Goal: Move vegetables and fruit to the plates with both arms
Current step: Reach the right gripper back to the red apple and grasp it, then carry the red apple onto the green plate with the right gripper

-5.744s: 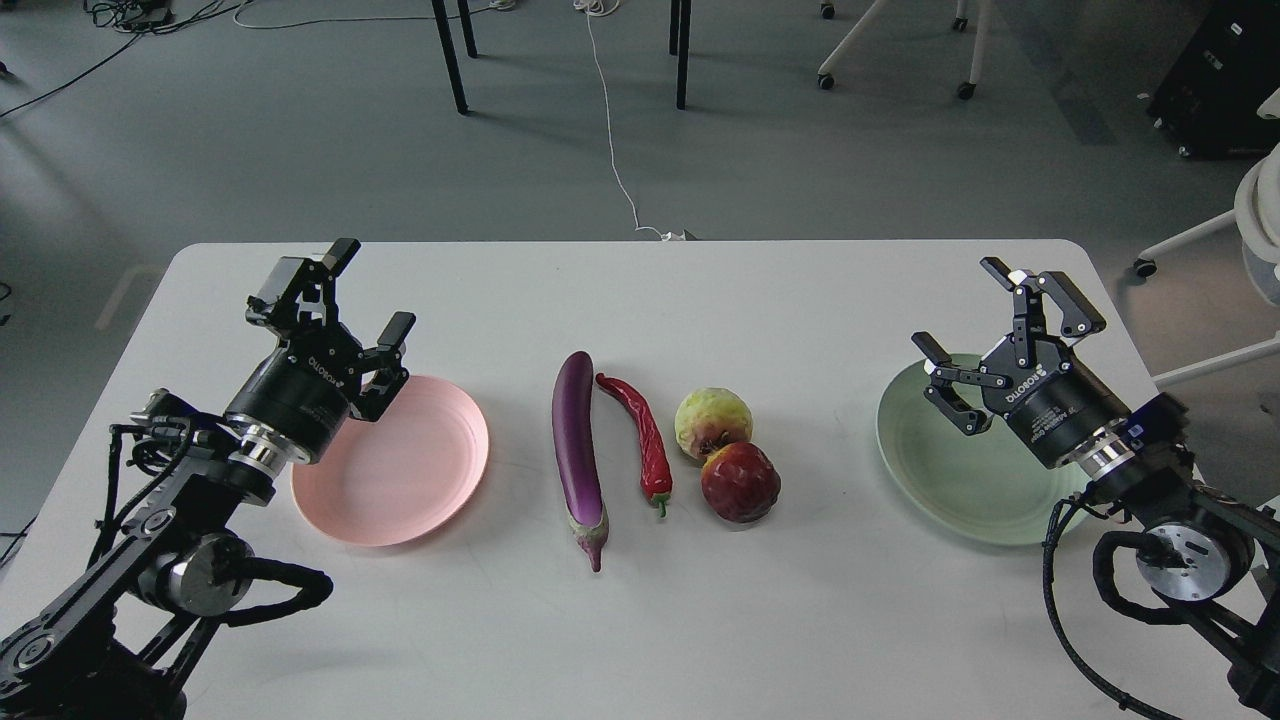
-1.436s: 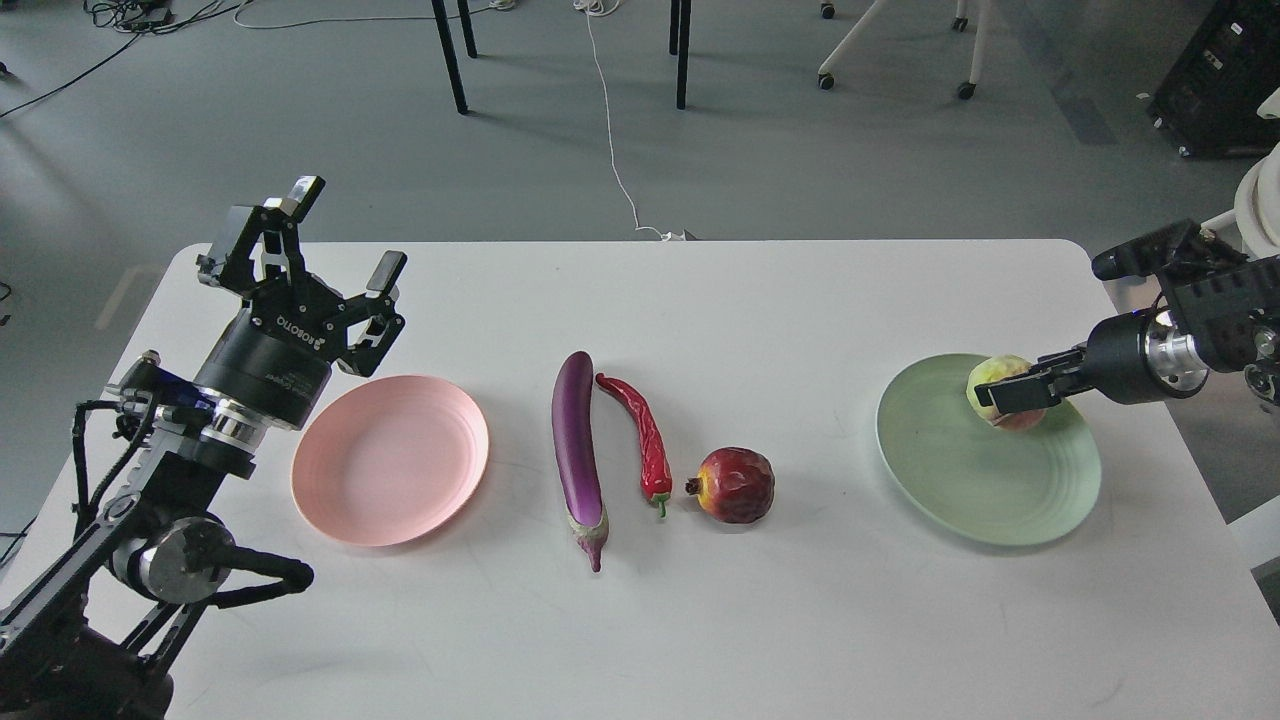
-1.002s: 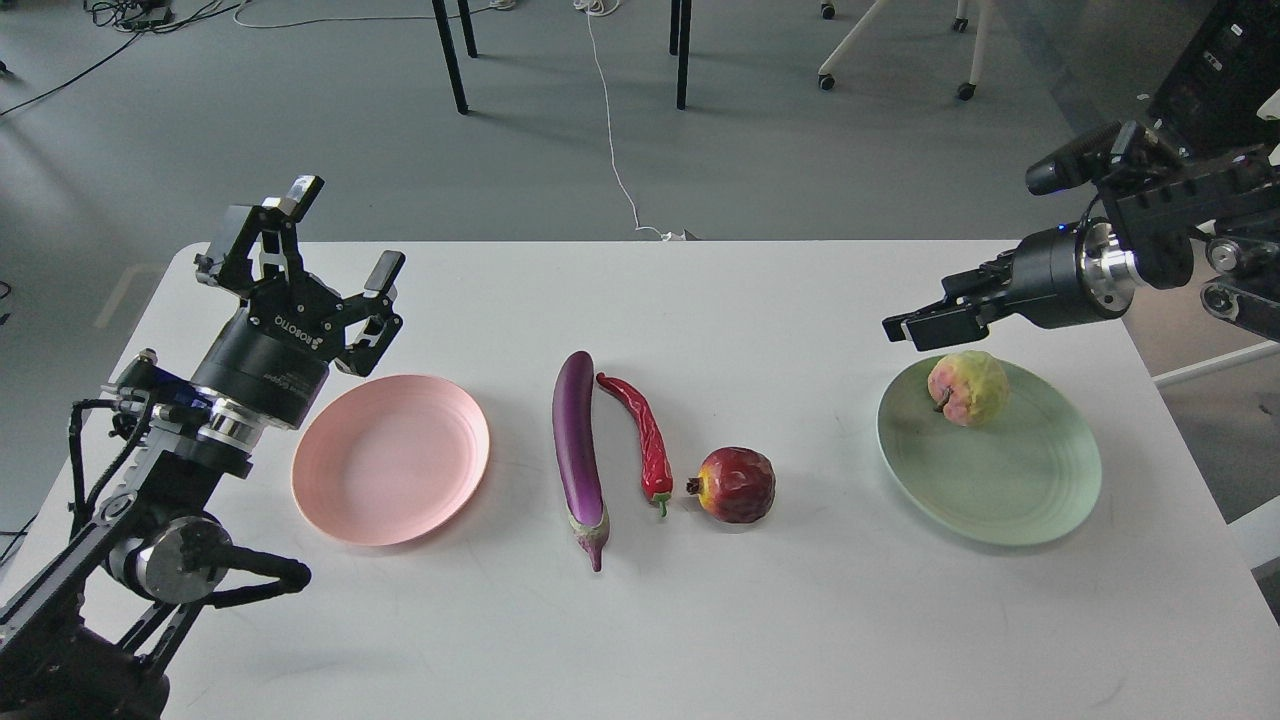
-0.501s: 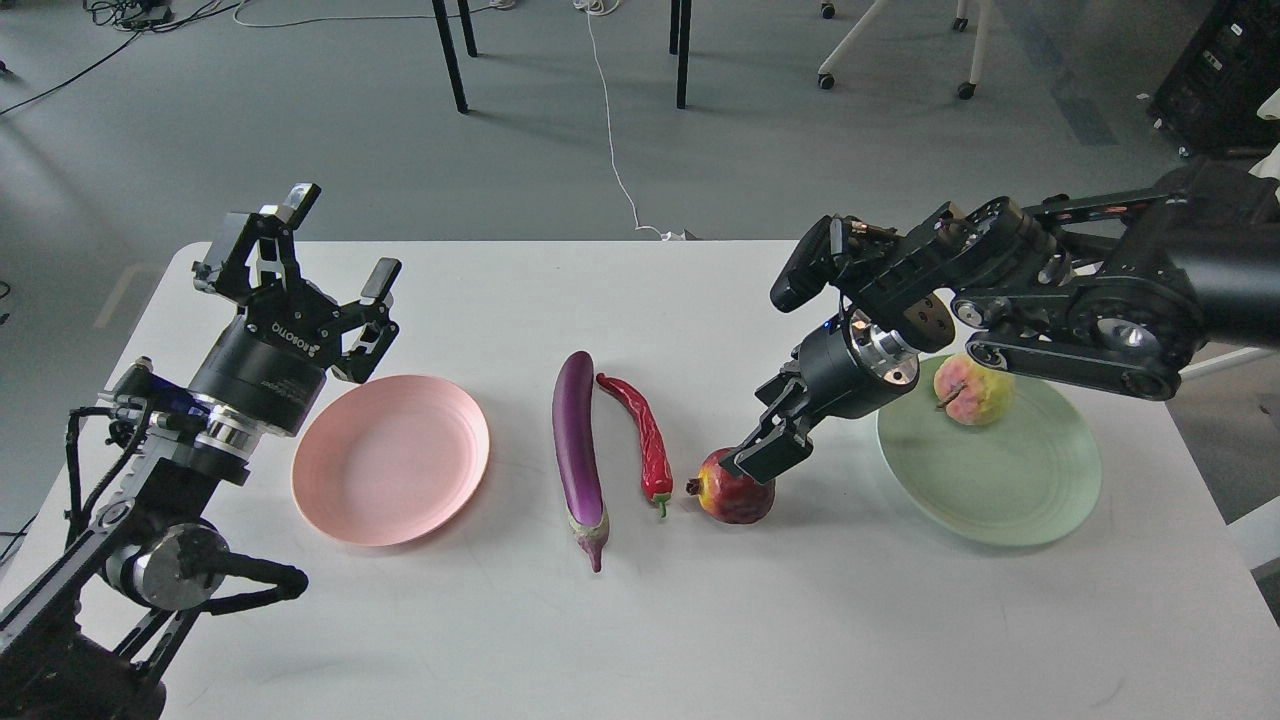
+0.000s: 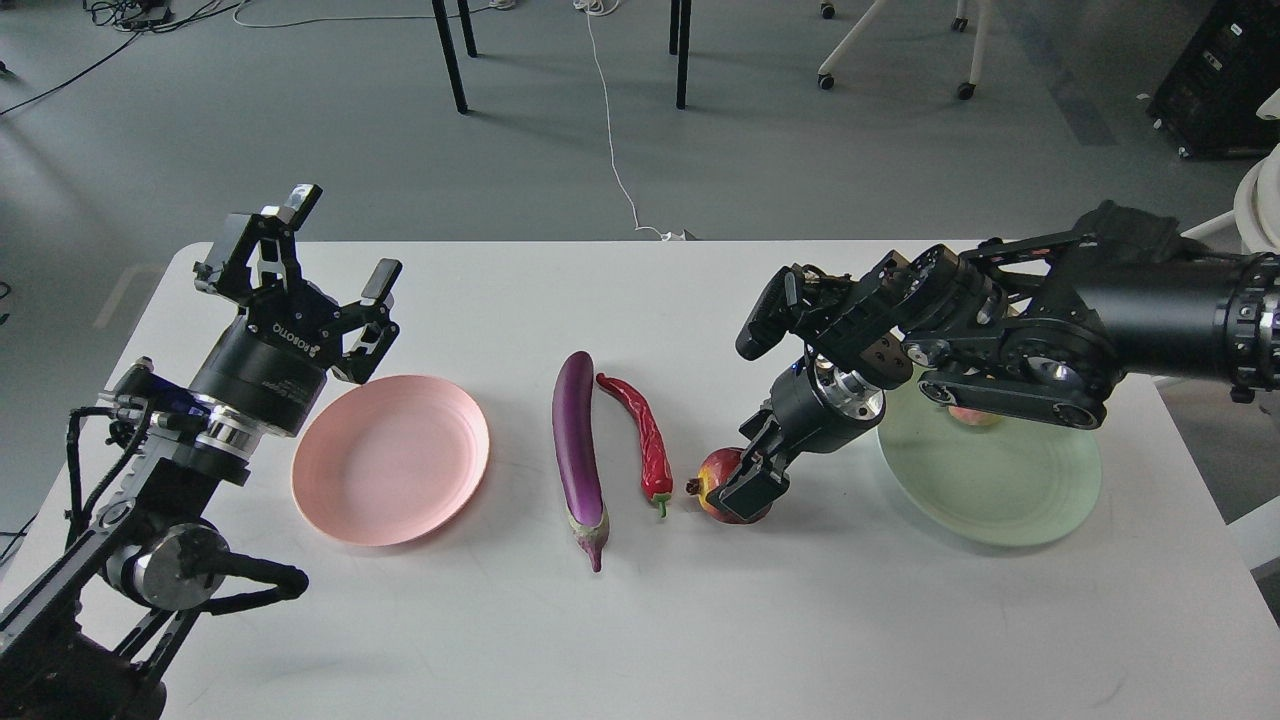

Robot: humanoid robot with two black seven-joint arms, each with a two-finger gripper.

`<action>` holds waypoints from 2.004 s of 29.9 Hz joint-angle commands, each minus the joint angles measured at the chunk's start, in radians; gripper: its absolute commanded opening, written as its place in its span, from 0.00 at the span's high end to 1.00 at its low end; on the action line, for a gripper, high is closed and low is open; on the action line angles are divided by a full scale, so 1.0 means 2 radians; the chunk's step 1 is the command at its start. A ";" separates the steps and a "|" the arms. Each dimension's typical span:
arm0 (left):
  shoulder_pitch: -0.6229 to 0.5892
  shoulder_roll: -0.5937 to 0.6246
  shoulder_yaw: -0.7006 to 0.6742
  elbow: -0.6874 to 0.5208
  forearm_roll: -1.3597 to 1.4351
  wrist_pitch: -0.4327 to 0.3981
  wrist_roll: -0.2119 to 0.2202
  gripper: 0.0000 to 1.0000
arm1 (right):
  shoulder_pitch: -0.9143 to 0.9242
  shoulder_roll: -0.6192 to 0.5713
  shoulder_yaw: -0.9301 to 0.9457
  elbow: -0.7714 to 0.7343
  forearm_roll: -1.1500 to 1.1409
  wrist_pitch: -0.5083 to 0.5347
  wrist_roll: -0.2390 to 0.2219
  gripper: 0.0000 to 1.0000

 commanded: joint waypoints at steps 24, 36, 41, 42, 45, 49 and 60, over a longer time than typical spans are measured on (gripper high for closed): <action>0.000 0.000 -0.007 -0.001 0.000 0.000 0.000 0.02 | 0.010 -0.026 -0.011 -0.004 0.000 -0.017 0.000 0.54; 0.000 -0.003 -0.007 -0.001 0.000 0.000 0.000 0.02 | 0.054 -0.203 -0.008 0.074 -0.014 -0.021 0.000 0.53; 0.000 -0.004 -0.005 -0.003 0.000 0.000 0.000 0.02 | 0.027 -0.254 -0.011 0.072 -0.071 -0.025 0.000 0.53; 0.000 -0.004 -0.005 -0.004 0.000 0.000 0.000 0.02 | 0.021 -0.263 -0.011 0.072 -0.078 -0.025 0.000 0.53; 0.000 -0.005 -0.004 -0.005 0.000 0.000 0.000 0.02 | 0.008 -0.283 -0.011 0.074 -0.089 -0.025 0.000 0.53; 0.000 -0.006 -0.003 -0.005 0.001 0.001 0.000 0.02 | -0.011 -0.294 -0.011 0.073 -0.116 -0.027 0.000 0.53; 0.001 -0.004 -0.005 -0.008 0.001 0.001 0.000 0.02 | -0.021 -0.295 -0.005 0.072 -0.117 -0.034 0.000 0.06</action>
